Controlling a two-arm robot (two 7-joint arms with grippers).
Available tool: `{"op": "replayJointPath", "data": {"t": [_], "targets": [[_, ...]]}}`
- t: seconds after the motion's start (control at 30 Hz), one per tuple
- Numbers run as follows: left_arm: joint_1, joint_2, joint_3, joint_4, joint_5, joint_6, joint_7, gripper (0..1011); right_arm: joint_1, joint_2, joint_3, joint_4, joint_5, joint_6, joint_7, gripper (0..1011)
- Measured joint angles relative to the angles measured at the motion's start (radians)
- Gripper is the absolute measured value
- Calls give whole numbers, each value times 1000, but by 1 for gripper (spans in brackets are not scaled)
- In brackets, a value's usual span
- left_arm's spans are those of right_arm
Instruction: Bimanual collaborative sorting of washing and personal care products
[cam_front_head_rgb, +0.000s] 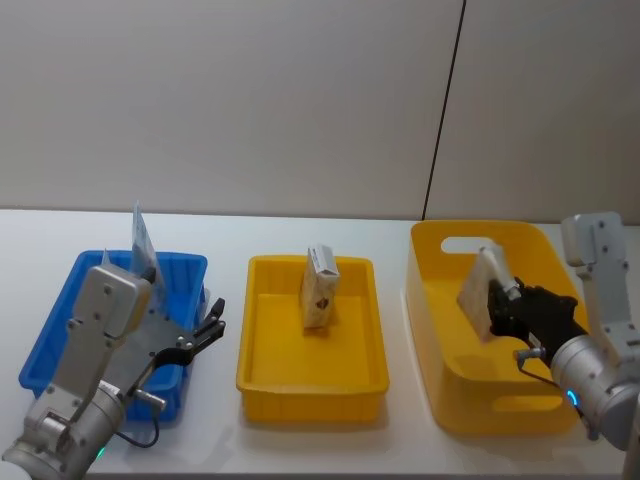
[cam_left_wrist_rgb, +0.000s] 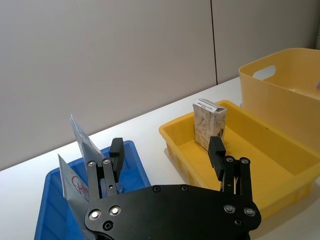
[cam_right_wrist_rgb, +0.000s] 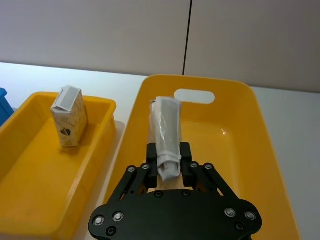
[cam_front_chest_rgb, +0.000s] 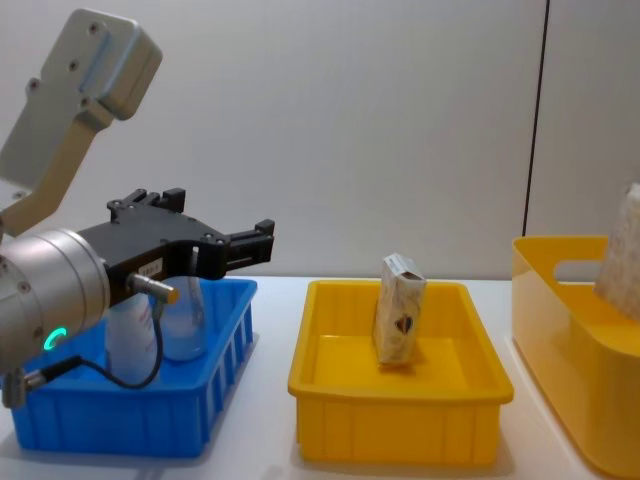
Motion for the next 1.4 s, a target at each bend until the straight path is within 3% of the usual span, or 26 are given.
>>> {"op": "replayJointPath", "data": {"t": [0.13,0.17,0.47,0.57,0.87,1.4], "targets": [[0,0,0,0,0,0,0,1001,4,-2,4,12,5,5,8,303],[0,0,0,0,0,0,0,1001,6,-3,6,18,7,6,11,378],[0,0,0,0,0,0,0,1001,13,-8,13,39,8,5,22,647],[0,0,0,0,0,0,0,1001,14,-9,14,40,5,0,23,793],[0,0,0,0,0,0,0,1001,7,-11,11,26,-11,-41,33,1003],[0,0,0,0,1,0,0,1001,-3,-12,4,1,-26,-85,48,1004]]}}
